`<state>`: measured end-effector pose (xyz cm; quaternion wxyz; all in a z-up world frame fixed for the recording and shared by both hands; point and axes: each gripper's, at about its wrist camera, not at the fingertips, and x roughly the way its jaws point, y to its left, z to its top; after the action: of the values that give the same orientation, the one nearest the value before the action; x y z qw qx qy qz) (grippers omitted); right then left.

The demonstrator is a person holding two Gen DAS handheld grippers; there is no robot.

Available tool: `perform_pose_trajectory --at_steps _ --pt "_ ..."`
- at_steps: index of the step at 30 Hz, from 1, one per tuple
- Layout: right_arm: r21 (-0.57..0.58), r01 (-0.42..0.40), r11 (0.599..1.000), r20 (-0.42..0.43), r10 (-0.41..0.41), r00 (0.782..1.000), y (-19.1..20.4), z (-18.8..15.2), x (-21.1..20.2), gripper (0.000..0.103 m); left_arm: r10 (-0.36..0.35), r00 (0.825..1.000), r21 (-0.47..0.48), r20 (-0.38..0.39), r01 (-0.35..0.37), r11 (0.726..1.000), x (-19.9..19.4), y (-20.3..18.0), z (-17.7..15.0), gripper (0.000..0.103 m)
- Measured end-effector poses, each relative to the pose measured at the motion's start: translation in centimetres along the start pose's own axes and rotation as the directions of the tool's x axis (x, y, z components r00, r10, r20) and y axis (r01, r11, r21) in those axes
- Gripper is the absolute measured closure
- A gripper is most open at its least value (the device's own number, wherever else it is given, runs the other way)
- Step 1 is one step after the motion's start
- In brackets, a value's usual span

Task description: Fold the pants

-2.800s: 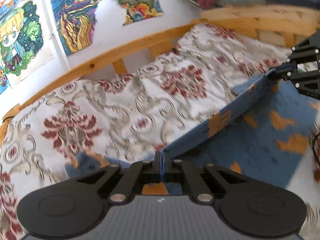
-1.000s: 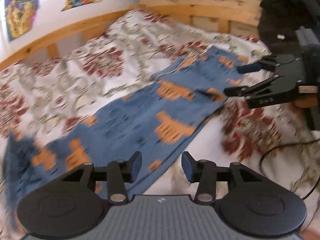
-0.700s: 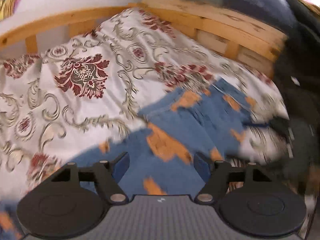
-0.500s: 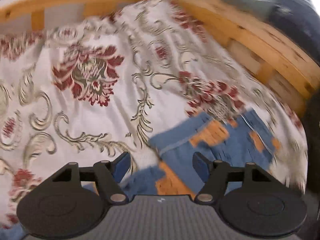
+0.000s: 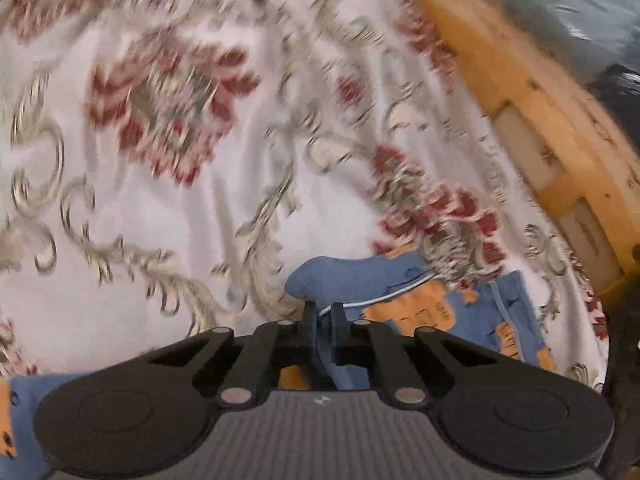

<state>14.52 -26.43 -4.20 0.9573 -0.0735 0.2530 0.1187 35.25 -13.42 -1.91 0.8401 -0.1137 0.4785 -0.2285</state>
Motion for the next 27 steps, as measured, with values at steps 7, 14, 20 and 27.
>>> perform_pose_trajectory --at_steps 7,14,20,27 --pt "0.170 0.013 0.985 -0.040 -0.006 0.999 -1.9 -0.1 -2.1 0.094 -0.059 0.996 0.203 0.073 0.043 0.978 -2.3 -8.3 0.8 0.098" --pt "0.320 0.052 0.946 -0.119 -0.014 0.993 -4.5 -1.3 -2.5 0.074 -0.088 0.992 0.411 -0.085 0.115 0.904 2.6 -16.9 -1.2 0.097" --pt "0.395 0.112 0.912 -0.119 -0.070 0.990 -6.8 -1.6 -3.7 0.050 -0.110 0.975 0.466 -0.191 0.189 0.864 5.0 -19.8 -2.9 0.078" --pt "0.453 0.183 0.873 -0.062 -0.174 0.983 -10.2 -1.3 -4.0 0.049 -0.159 0.982 0.476 -0.097 0.186 0.859 2.1 -17.8 0.3 0.039"
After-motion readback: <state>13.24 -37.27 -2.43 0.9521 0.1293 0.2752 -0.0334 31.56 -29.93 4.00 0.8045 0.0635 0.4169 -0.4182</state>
